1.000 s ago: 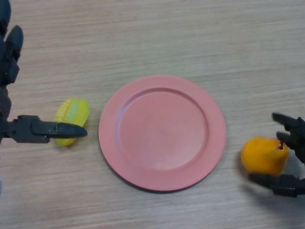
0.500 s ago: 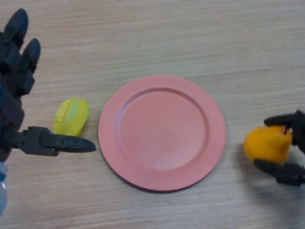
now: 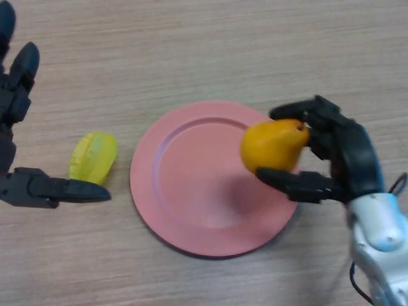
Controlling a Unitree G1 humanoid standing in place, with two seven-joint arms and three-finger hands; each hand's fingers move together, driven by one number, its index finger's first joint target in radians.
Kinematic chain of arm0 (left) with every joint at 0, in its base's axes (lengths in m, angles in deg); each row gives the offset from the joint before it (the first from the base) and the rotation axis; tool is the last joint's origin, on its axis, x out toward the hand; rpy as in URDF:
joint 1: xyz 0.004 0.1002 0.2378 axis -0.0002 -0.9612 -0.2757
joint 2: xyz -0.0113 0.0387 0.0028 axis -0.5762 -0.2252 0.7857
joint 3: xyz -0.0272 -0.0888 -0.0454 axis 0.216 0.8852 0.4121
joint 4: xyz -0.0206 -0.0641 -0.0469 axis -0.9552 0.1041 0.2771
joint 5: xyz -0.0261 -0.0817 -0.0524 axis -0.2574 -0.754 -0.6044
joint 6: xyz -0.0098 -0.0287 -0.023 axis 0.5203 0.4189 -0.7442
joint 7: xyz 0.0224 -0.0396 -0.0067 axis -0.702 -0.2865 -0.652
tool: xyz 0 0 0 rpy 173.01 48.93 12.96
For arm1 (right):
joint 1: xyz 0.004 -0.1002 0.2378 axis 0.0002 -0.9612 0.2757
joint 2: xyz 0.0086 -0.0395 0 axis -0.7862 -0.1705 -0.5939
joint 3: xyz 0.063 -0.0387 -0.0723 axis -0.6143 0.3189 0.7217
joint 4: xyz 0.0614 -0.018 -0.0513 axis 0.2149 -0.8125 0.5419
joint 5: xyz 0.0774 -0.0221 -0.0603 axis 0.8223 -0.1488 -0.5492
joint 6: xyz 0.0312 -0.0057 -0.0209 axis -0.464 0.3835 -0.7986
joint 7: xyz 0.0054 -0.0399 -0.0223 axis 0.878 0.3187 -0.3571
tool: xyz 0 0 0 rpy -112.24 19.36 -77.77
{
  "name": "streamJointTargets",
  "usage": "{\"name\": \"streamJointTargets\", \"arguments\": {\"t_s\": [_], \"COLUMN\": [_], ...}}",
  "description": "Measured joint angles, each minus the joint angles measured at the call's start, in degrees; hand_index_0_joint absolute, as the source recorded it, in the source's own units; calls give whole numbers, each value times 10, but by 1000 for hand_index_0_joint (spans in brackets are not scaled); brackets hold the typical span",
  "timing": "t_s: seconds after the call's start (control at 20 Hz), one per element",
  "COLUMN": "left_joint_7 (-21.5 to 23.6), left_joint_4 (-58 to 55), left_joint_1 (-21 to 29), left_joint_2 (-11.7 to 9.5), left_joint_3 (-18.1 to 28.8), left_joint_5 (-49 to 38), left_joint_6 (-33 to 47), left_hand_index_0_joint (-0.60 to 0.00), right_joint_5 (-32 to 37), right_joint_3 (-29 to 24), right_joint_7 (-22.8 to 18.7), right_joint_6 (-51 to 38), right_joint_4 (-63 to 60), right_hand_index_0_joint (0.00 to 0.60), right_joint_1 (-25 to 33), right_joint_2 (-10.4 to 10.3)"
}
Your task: Pick up the yellow pear and place it on the plate
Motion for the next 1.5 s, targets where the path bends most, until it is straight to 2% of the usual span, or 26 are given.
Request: {"name": "streamJointTargets", "arguments": {"t_s": [0.2,0.4,0.45,0.5,0.55,0.6,0.65,0.7,0.9,1.05,1.35,1.5], "left_joint_7": [-2,-16,-26,-33,-33,-35,-41,-47,-50,-50,-59,-61], "left_joint_4": [11,12,14,20,21,21,22,27,31,30,-1,-1], "left_joint_1": [13,15,15,15,15,15,14,10,5,3,-8,-11], "left_joint_2": [-9,-15,-15,-15,-15,-15,-14,-11,-10,-4,1,1], "left_joint_3": [0,-1,-3,-6,-9,-13,-16,-22,-22,-22,-17,-5], "left_joint_5": [0,12,28,36,37,44,63,78,79,79,69,69], "left_joint_6": [-7,-7,-6,-6,-6,-6,-3,8,11,15,16,16], "left_hand_index_0_joint": [0,0,0,0,0,0,0,0,0,0,0,0], "right_joint_5": [4,14,11,1,-3,-8,-8,-8,-8,-8,7,76], "right_joint_3": [103,108,108,108,108,108,108,108,107,96,-5,-76], "right_joint_7": [-8,-30,-31,-31,-30,-20,-10,1,1,7,52,77], "right_joint_6": [-29,-36,-35,-28,-26,-19,-15,-11,-10,10,54,151], "right_joint_4": [-67,-89,-89,-89,-89,-89,-88,-84,-69,-2,148,271], "right_hand_index_0_joint": [600,600,551,401,301,151,51,0,0,0,0,0], "right_joint_1": [16,23,23,23,22,22,22,22,19,13,-8,-43], "right_joint_2": [1,2,3,3,3,3,3,3,3,3,3,2]}}
